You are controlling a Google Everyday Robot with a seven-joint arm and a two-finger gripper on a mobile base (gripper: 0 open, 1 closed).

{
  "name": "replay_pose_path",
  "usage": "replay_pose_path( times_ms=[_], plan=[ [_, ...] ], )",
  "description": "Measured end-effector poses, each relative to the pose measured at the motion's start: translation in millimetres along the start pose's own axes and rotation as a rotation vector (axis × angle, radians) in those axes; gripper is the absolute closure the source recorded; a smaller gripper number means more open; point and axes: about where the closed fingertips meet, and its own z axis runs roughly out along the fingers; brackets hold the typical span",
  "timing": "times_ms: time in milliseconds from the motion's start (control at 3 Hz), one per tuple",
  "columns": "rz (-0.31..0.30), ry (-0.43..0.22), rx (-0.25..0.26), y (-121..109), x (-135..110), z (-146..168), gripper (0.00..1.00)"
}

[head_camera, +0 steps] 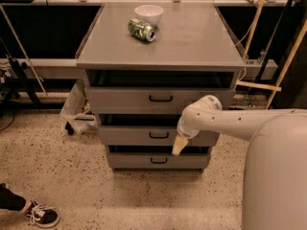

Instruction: Open middle drawer

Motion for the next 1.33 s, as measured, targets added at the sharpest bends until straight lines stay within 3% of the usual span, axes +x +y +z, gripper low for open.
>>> replay_pose_path(
  times_ms=[667, 1000, 1333],
  plan=[
    [0.008, -0.003, -0.006, 0.2, 2.9, 3.3, 0.00],
    [0.098, -0.020, -0.028, -6.6, 35.9, 32.3, 0.00],
    [0.283, -0.020, -0.076, -13.3, 111.9, 88.3, 0.00]
  ],
)
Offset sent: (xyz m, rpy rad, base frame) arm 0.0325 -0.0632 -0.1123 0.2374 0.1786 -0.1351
